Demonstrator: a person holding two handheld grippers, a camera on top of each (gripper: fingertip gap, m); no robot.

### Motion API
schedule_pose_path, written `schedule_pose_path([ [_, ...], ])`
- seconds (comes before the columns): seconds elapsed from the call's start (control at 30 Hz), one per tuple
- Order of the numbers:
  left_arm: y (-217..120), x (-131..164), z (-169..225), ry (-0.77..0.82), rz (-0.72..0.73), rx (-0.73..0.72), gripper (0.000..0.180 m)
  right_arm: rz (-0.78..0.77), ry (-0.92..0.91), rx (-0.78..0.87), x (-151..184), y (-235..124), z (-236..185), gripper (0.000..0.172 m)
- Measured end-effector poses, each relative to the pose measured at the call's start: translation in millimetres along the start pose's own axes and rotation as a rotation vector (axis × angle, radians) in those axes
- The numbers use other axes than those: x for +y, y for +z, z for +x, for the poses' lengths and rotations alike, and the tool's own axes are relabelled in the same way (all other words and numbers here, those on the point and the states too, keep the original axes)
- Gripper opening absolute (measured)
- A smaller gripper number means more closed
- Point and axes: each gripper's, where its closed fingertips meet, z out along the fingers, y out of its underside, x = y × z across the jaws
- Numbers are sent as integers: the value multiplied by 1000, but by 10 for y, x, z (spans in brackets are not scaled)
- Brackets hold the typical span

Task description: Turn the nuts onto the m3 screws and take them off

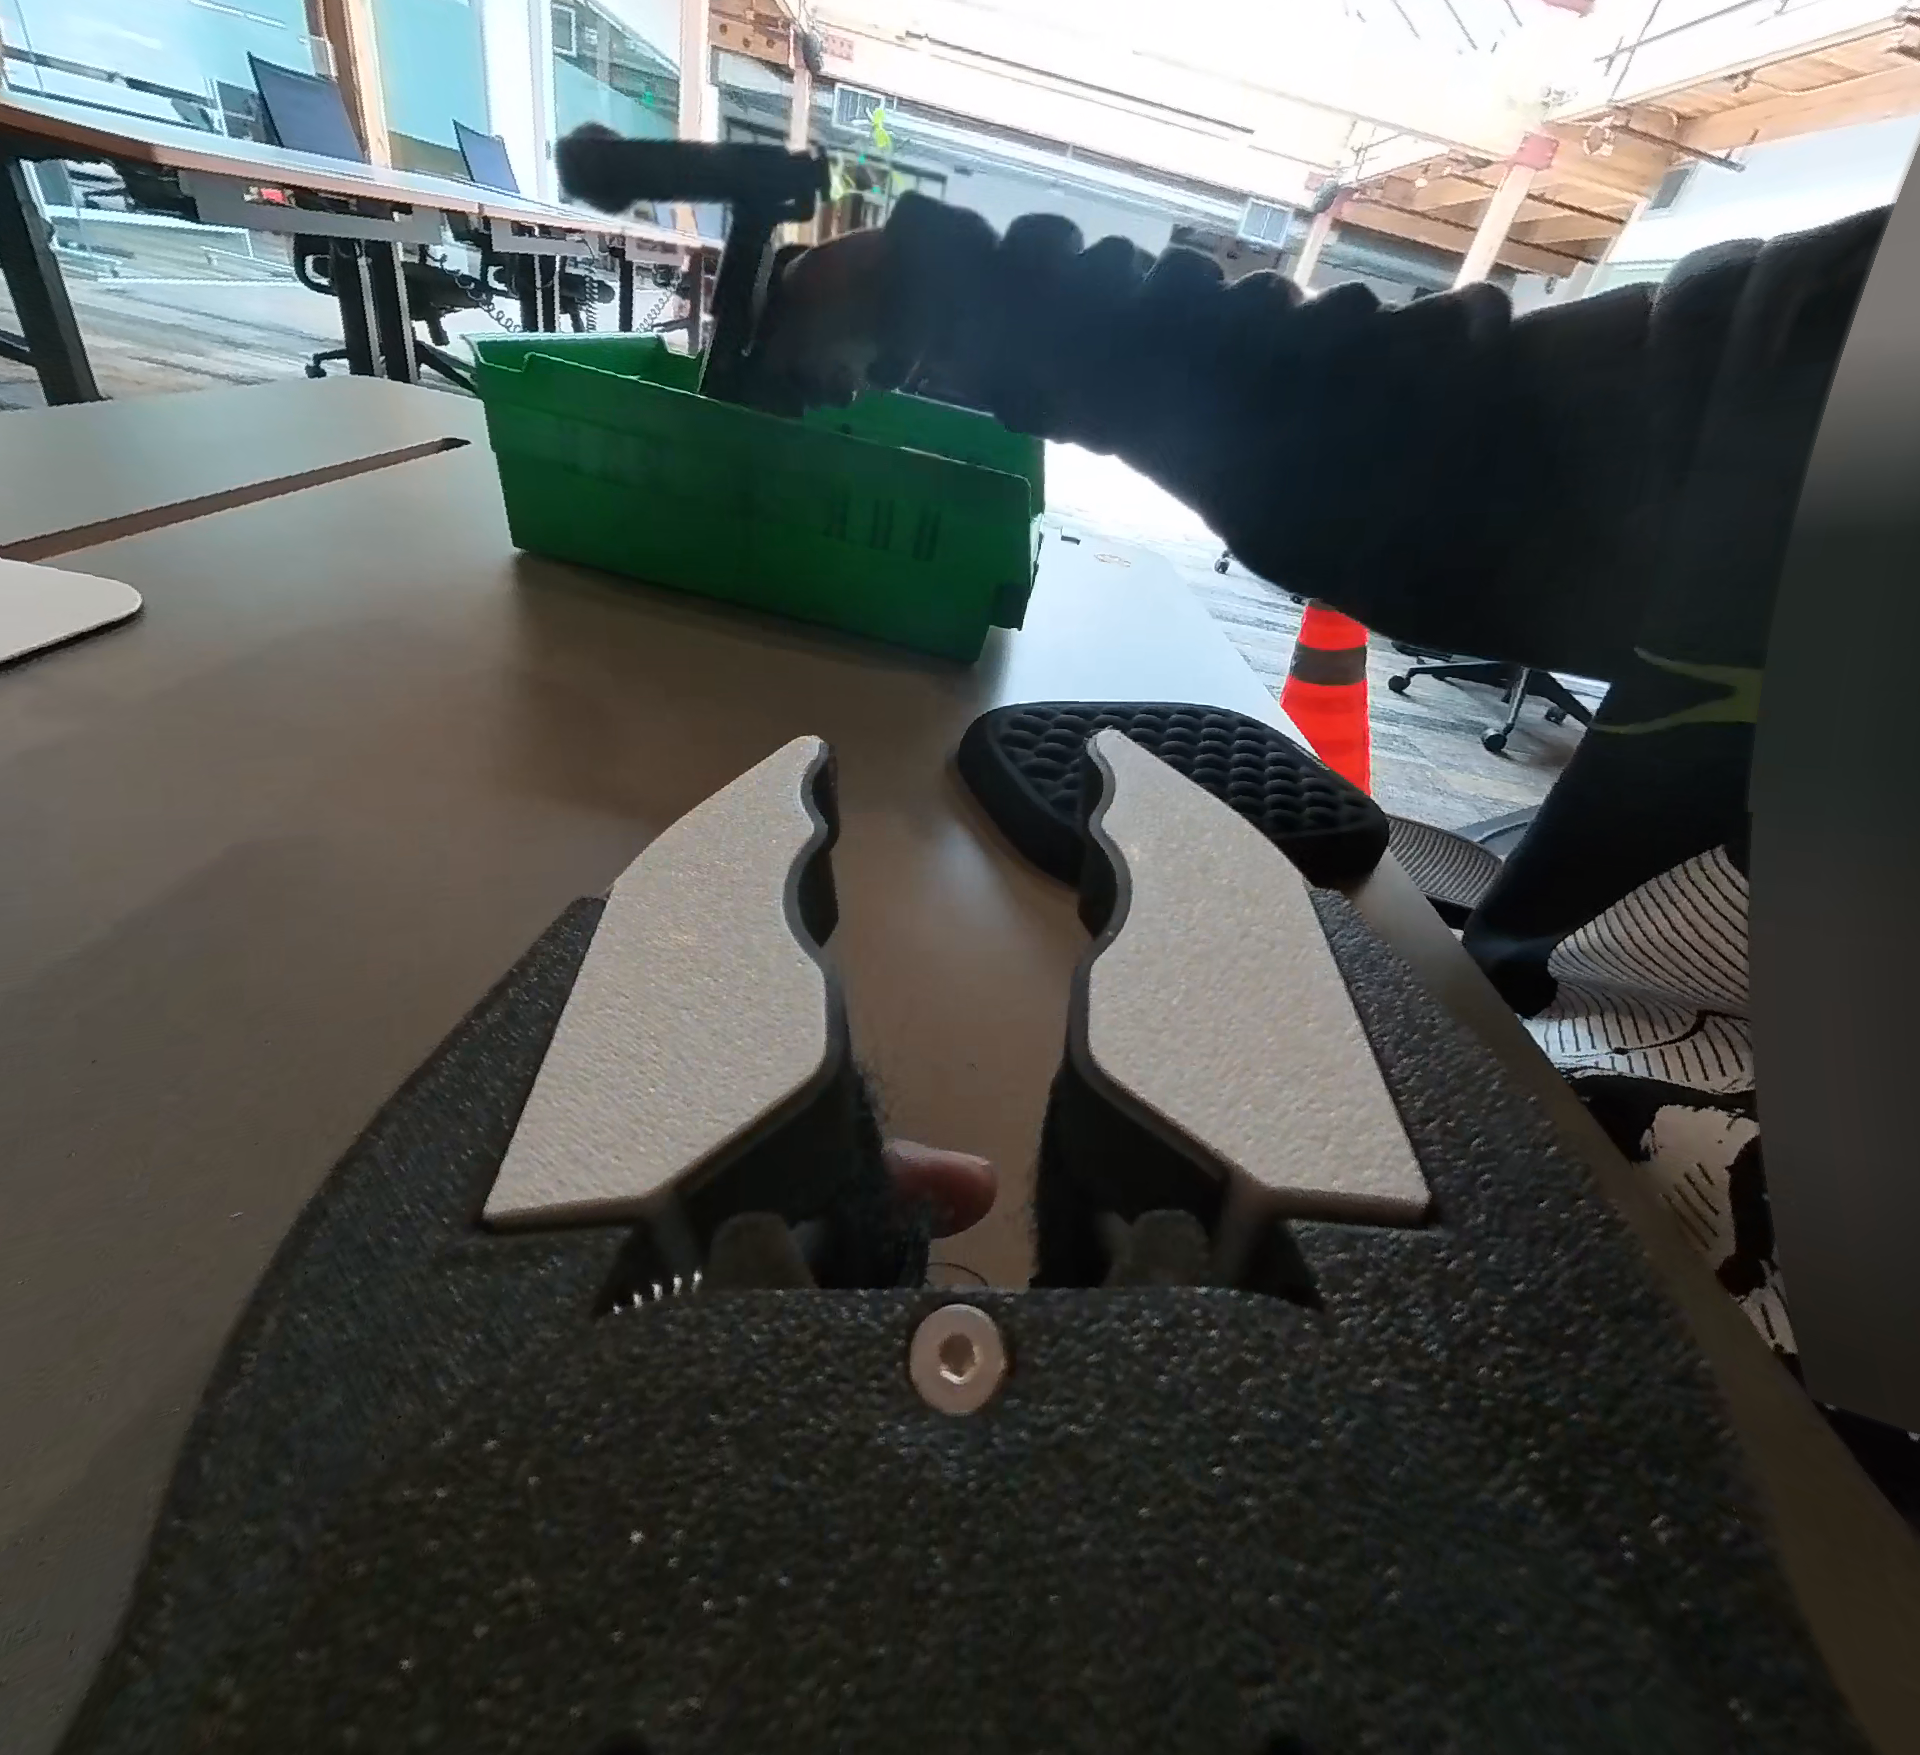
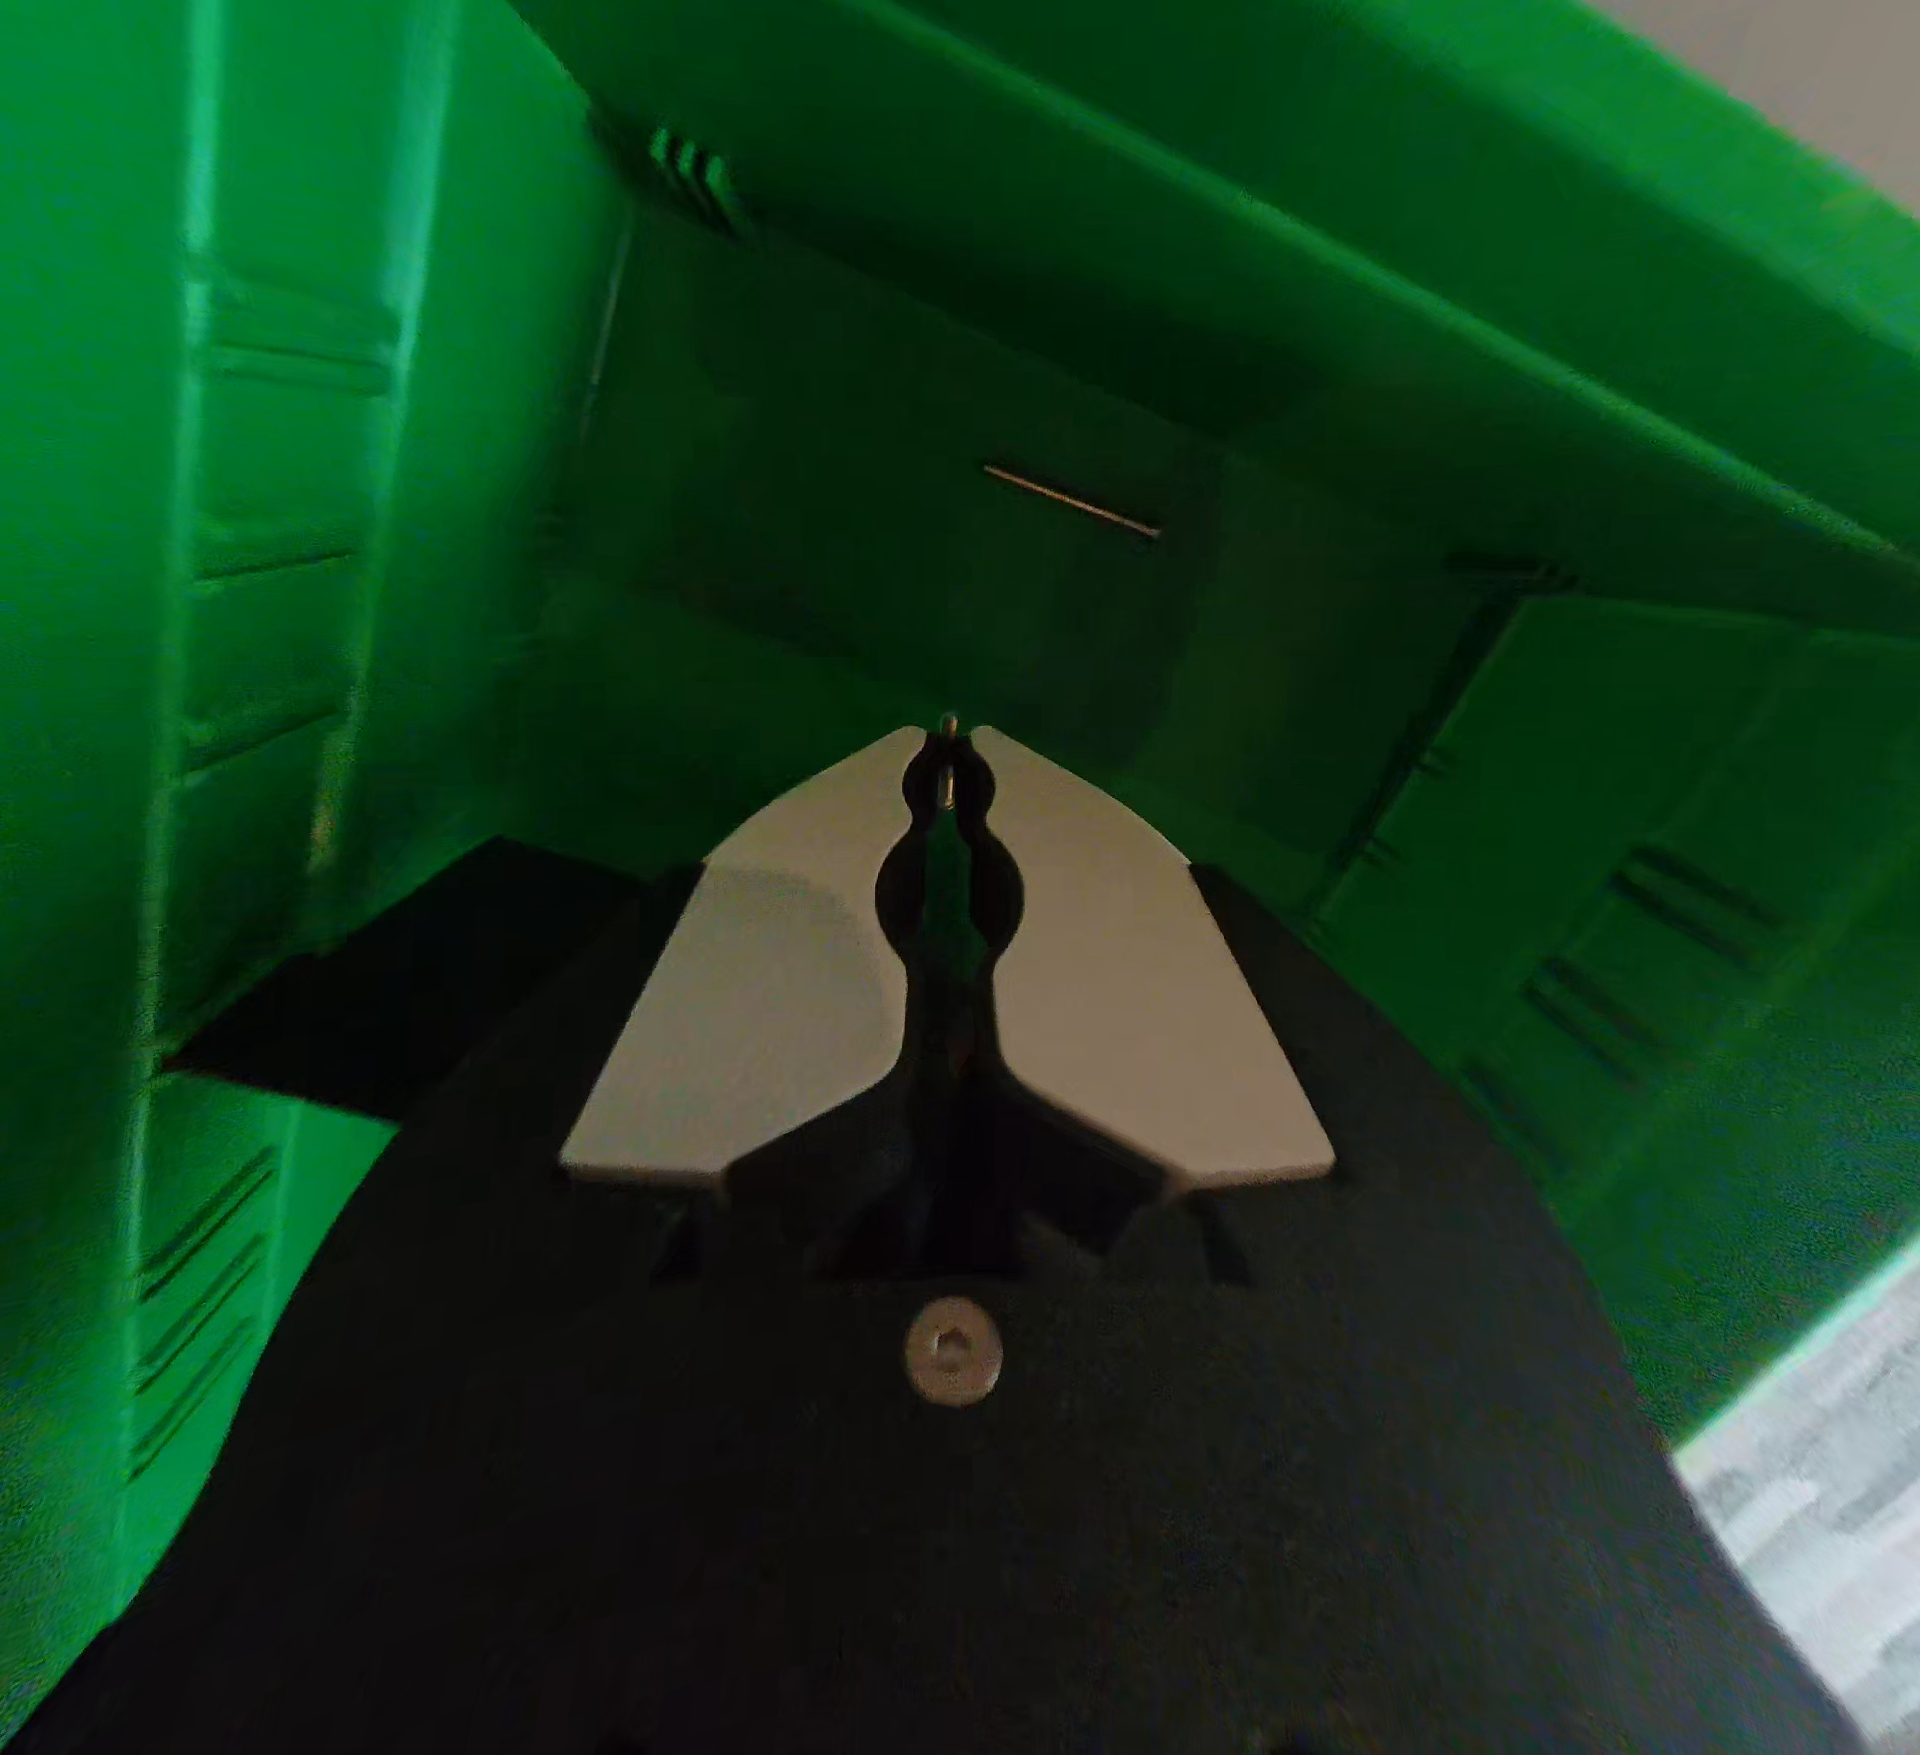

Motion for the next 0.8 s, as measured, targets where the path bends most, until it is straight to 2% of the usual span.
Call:
schedule_pose_path([
  [0.33, 5, 11, 2, -3, -9, 4, 43, -19, 58, 42, -28, 201, 106, 3],
  [0.53, 6, 14, 10, 7, -12, 3, 42, 48, 70, 65, -100, 45, 123, 21],
  [0.63, 6, 17, 14, 12, -14, 2, 42, 160, 54, 92, -206, -171, 65, 32],
  [0.8, 11, 27, 10, 15, -23, -5, 41, 565, 50, 32, -496, -800, -425, 31],
])
